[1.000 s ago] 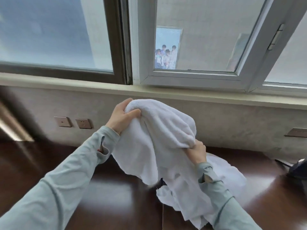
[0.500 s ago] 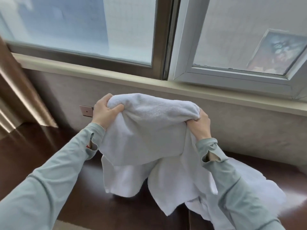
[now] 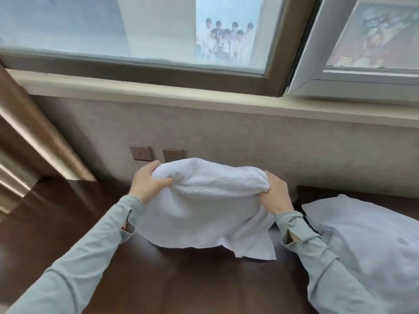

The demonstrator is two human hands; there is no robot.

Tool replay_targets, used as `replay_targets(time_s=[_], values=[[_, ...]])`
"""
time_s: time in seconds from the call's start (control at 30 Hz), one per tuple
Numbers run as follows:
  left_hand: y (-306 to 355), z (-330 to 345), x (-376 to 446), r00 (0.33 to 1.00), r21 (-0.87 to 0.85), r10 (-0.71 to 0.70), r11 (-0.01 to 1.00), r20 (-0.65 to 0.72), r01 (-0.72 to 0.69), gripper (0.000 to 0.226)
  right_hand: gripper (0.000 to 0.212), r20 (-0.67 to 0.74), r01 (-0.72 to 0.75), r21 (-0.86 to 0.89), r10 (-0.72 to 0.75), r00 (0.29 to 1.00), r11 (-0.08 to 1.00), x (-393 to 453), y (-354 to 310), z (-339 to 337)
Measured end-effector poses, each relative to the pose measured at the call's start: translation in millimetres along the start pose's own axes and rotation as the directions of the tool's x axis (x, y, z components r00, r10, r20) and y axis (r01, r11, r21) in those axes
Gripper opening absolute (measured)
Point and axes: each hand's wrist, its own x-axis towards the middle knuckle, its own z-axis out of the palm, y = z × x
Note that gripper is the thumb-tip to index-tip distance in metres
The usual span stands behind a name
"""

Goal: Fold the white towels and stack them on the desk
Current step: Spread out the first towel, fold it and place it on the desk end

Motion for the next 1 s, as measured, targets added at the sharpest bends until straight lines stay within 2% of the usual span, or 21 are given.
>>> replay_targets(time_s=[0.13,0.2,0.27,0.37,0.47,0.5,0.53,0.57,0.6,0.63,0.67,0.7,0.73,0.77,0.83,0.9,0.97,1.0], values=[[-63,50,-29,0.957,0.147,-0.178,0.978,0.228,0.147,0.035,0.0,0.176,-0.066,-0.164,0.095,0.98,0.984,-36,50,45],[-100,80,-54,0.893,0.282,-0.282,0.941,0.35,0.187,0.042,0.011,0.238,-0.094,-0.221,0.147,0.96,0.971,-60,78,65],[-137,110,-78,0.795,0.375,-0.358,0.91,0.491,0.178,0.056,0.031,0.383,-0.098,-0.355,0.241,0.892,0.93,-84,112,84],[-174,144,-99,0.572,0.512,-0.506,0.842,0.646,0.168,0.042,0.039,0.534,-0.057,-0.47,0.336,0.776,0.881,-116,150,106],[-184,163,-96,0.456,0.598,-0.577,0.793,0.677,0.116,0.04,0.067,0.586,-0.061,-0.529,0.417,0.695,0.846,-134,178,131],[-183,165,-91,0.425,0.61,-0.592,0.785,0.685,0.11,0.047,0.068,0.571,-0.048,-0.549,0.417,0.707,0.834,-134,174,133],[-177,166,-83,0.407,0.614,-0.601,0.781,0.688,0.115,0.052,0.06,0.57,-0.064,-0.549,0.429,0.701,0.833,-131,161,129],[-171,165,-75,0.415,0.611,-0.615,0.775,0.67,0.161,0.053,0.051,0.55,-0.111,-0.545,0.454,0.701,0.831,-125,149,125],[-166,162,-65,0.468,0.577,-0.621,0.776,0.629,0.254,0.048,0.048,0.566,-0.119,-0.57,0.493,0.66,0.813,-118,138,122],[-165,159,-57,0.564,0.502,-0.619,0.781,0.547,0.371,0.041,0.048,0.563,-0.169,-0.577,0.539,0.627,0.799,-110,133,121],[-167,156,-49,0.674,0.387,-0.611,0.789,0.415,0.478,0.034,0.047,0.574,-0.252,-0.556,0.586,0.572,0.792,-99,126,119],[-170,151,-42,0.74,0.263,-0.626,0.778,0.248,0.571,0.029,0.049,0.583,-0.345,-0.502,0.605,0.543,0.793,-88,116,117],[-178,146,-36,0.752,0.154,-0.654,0.753,0.076,0.64,0.029,0.055,0.575,-0.426,-0.44,0.612,0.543,0.791,-79,108,117],[-184,139,-33,0.707,0.095,-0.704,0.701,-0.064,0.707,0.039,0.061,0.558,-0.446,-0.385,0.589,0.585,0.808,-71,100,120],[-192,127,-37,0.526,0.111,-0.823,0.514,-0.216,0.85,0.068,0.06,0.536,-0.324,-0.331,0.459,0.708,0.886,-65,83,133],[-199,122,-44,0.368,0.119,-0.898,0.349,-0.243,0.93,0.091,0.059,0.565,-0.207,-0.305,0.352,0.746,0.93,-64,67,151],[-210,118,-48,0.283,0.04,-0.932,0.282,-0.227,0.959,0.103,0.06,0.574,-0.122,-0.376,0.334,0.747,0.919,-65,59,171],[-217,116,-47,0.263,-0.025,-0.943,0.274,-0.206,0.961,0.105,0.06,0.555,-0.097,-0.436,0.352,0.753,0.895,-64,57,178]])
